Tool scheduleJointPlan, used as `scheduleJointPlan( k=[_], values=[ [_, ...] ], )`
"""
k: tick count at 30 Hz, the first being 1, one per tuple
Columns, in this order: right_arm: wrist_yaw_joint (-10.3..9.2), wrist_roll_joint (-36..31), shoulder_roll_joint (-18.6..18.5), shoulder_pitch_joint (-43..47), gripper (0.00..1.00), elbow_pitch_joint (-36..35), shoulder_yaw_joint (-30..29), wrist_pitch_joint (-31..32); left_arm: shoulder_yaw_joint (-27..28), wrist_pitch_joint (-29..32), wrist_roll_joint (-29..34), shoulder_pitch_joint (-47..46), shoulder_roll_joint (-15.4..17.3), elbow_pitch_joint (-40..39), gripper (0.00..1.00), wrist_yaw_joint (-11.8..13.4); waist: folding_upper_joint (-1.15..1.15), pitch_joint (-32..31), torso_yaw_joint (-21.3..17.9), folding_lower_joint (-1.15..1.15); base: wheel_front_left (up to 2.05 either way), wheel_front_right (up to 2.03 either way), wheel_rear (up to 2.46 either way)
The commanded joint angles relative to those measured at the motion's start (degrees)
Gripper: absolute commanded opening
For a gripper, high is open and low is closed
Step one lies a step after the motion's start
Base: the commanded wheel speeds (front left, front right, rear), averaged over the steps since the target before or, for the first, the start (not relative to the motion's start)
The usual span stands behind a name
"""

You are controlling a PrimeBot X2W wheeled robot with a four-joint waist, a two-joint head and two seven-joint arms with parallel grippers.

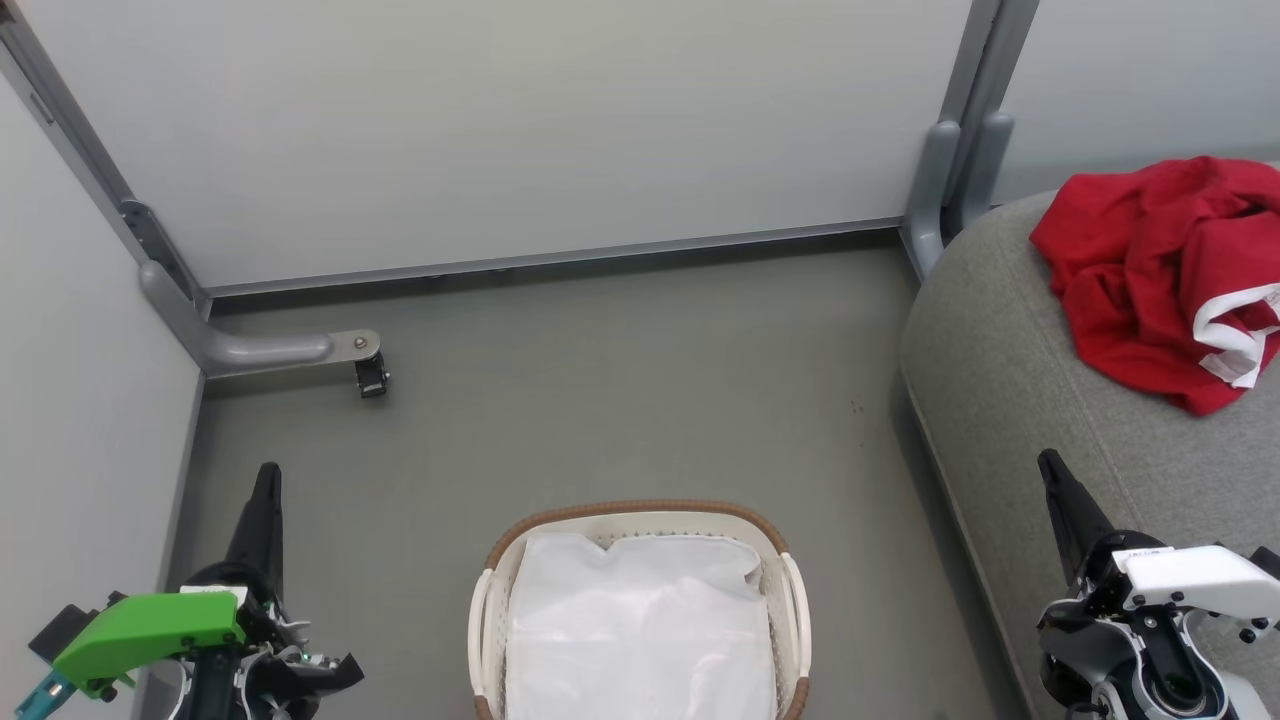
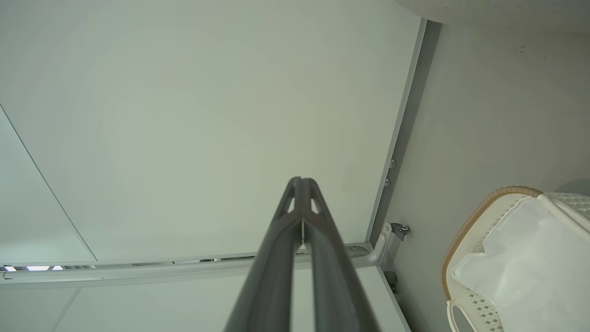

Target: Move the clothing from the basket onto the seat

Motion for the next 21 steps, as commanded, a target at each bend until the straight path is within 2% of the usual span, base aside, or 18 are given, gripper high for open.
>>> scheduleJointPlan(
  k=[1,21],
  values=[
    [-0.02,0.22,-0.34,-0.36,0.00,-0.23,-0.08,0.17,0.30,0.20,0.23,-0.58,0.07,0.13,0.00,-0.29,0.00,0.00,0.00,0.00,0.00,0.00,0.00],
    [-0.02,0.22,-0.34,-0.36,0.00,-0.22,-0.07,0.17,0.42,0.32,0.31,-0.60,-0.01,0.13,0.00,-0.29,0.00,0.00,0.00,0.00,0.00,0.00,0.00]
  ],
)
